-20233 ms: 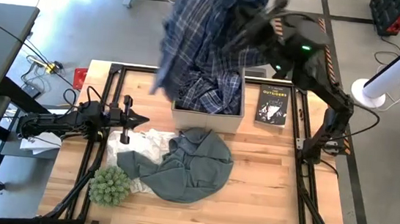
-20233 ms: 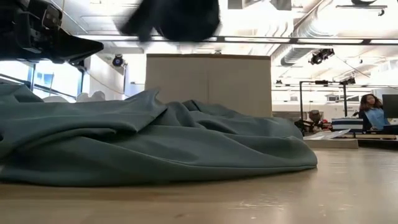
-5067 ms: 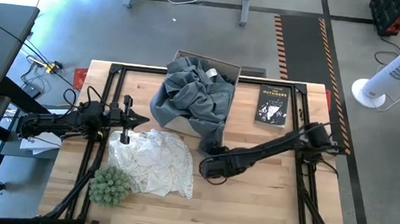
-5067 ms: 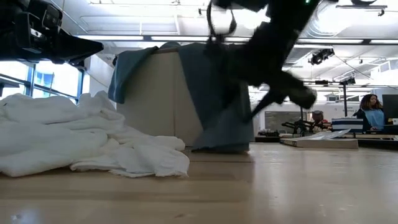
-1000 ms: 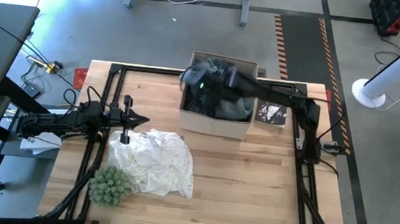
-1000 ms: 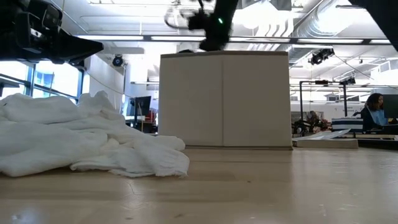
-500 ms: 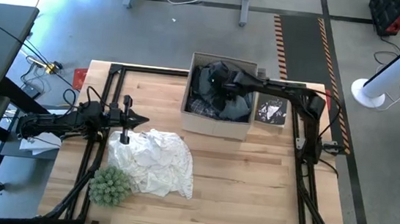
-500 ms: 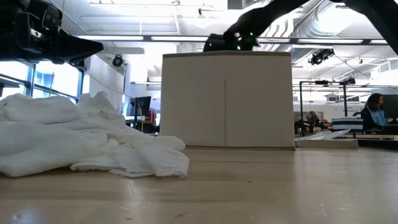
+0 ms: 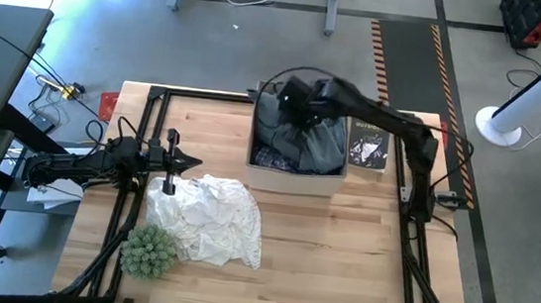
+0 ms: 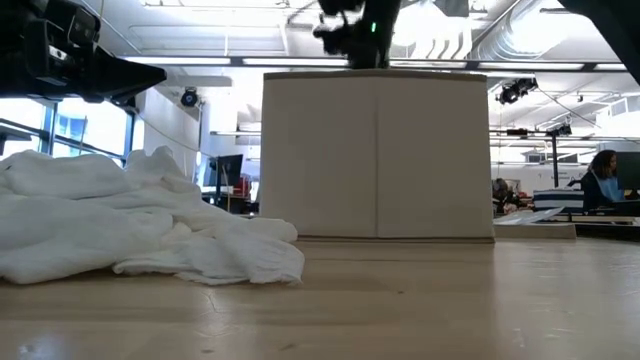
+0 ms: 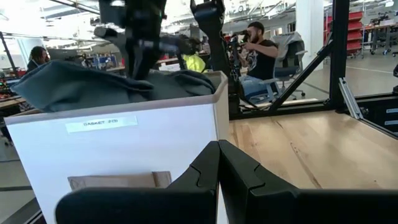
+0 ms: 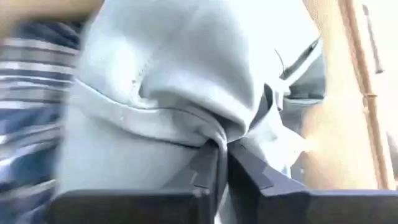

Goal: Sort clothes
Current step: Put the gray pants into the white bin

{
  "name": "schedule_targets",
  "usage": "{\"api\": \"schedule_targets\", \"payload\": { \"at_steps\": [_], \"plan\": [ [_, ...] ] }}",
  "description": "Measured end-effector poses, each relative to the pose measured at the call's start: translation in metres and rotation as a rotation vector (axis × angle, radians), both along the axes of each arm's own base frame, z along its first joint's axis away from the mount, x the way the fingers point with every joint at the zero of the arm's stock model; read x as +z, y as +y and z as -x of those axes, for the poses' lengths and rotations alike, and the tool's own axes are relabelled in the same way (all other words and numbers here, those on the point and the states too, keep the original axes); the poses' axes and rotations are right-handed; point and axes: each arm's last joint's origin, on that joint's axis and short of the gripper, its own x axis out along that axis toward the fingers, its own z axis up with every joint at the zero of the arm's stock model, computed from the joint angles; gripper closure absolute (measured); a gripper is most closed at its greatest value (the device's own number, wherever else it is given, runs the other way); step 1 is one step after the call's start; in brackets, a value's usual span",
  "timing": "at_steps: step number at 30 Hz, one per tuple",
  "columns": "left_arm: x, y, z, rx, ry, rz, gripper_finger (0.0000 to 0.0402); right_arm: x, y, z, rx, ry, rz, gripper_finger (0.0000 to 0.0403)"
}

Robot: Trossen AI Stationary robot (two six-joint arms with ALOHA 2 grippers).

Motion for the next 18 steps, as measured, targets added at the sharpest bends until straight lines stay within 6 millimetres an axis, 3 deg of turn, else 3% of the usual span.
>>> {"api": "schedule_targets", "payload": {
  "at_steps": [7,11,15,18],
  "plan": [
    [0.000,0.000,0.000,0.000,0.000,0.000,0.0400,0.055,0.011,0.013,0.111,-0.158,-0.162,0.0317],
    [0.000,0.000,0.000,0.000,0.000,0.000,0.0400,0.062,0.002,-0.005,0.204,-0.361,-0.122,0.0310],
    [0.000,0.000,0.000,0.000,0.000,0.000,0.0400,0.052,-0.017,-0.027,0.195,-0.576,-0.101,0.0309],
    [0.000,0.000,0.000,0.000,0.000,0.000,0.0400,0.011,-0.027,-0.035,0.143,-0.534,-0.141,0.0309]
  ]
}}
